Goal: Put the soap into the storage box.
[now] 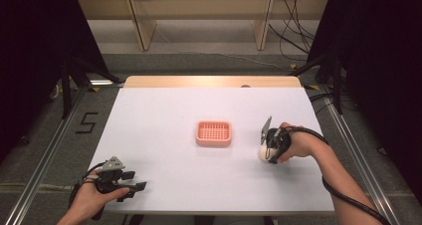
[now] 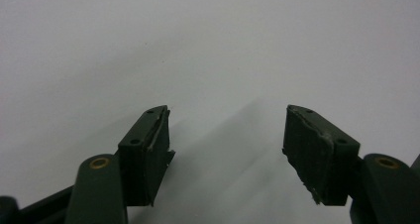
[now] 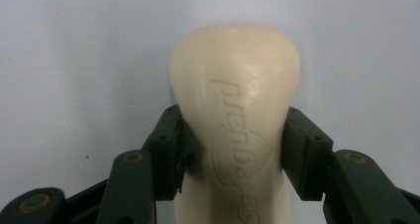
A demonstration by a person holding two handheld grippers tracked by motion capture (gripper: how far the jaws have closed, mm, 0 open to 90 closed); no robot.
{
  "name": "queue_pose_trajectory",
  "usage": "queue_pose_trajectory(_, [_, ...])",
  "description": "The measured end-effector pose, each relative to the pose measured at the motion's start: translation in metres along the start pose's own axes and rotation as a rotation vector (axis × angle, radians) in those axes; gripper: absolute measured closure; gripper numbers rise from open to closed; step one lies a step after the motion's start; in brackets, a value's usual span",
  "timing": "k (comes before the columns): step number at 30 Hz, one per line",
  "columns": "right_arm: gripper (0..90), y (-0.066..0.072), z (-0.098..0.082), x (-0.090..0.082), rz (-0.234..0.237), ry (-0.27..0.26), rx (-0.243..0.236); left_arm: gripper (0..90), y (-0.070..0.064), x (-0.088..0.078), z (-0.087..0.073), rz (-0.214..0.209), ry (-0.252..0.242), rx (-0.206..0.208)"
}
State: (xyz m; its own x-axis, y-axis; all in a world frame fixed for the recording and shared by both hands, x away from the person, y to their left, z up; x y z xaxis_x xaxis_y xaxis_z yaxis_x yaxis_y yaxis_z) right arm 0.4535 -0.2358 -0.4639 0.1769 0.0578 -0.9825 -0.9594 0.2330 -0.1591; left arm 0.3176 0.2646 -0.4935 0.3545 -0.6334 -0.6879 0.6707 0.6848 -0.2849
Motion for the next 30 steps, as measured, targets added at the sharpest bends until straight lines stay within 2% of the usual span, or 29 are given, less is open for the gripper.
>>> queue_pose_trajectory(4, [49.5,-0.0007,-0.0004,0.0002,-0.002,-0.006,0.014,34.3,-0.0005,0.0011,-0.0003,-0.003,0.0,-0.011])
queue_pose_trajectory(6, [49.5,-0.0009,-0.0005,0.0002,-0.001,-0.007,0.016,34.3,-0.0001,0.0003,0.0,0.006,0.005,0.002])
queue_pose_trajectory(11, [49.8,-0.0001,-0.0016,0.0002,0.0,-0.009,0.024,34.3,0.0002,0.0006,-0.0001,0.005,0.008,0.004])
queue_pose_trajectory(12, [49.9,-0.0002,-0.0018,0.0001,-0.001,-0.011,0.023,34.3,0.0001,0.0013,-0.0003,0.005,0.009,-0.006])
queue_pose_trajectory(16, [50.0,-0.0011,-0.0023,-0.0001,0.01,-0.014,0.015,34.3,0.0003,0.0006,-0.0002,0.005,0.01,0.004])
queue_pose_trajectory(19, [50.1,-0.0011,-0.003,0.0,0.008,-0.023,0.007,34.3,-0.0004,0.0014,-0.0003,-0.004,0.001,-0.012])
queue_pose_trajectory(20, [50.1,-0.0015,-0.0035,0.0003,0.008,-0.03,0.003,34.3,-0.0001,0.0014,-0.0003,0.005,0.007,-0.006])
queue_pose_trajectory(24, [50.1,-0.0013,-0.0047,-0.0005,0.007,-0.031,0.031,34.3,-0.0005,0.0007,0.0,-0.002,0.004,0.005])
queue_pose_trajectory(27, [50.2,-0.0015,-0.005,-0.0018,0.004,-0.031,0.036,34.3,-0.0004,0.0014,-0.0003,-0.001,0.0,-0.013])
queue_pose_trajectory(30, [50.2,-0.0023,-0.0047,-0.005,0.004,-0.029,0.054,34.3,-0.0002,0.0017,0.0,0.006,0.004,-0.011])
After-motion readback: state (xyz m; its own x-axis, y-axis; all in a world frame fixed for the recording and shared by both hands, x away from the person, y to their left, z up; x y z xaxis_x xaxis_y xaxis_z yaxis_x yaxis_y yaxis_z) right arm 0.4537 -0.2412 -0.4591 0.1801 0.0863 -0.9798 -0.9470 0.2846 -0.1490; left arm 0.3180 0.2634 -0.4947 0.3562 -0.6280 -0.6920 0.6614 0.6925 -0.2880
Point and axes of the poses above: each handheld gripper's, and its own axes: x roughly forward along the jaws, z roughly out of its top, y roughly to its left, the point moved 1 cm from there along x, roughly forward along the jaws, and after that the axes turned 8 degrees about -z, right-handed, at the moved point
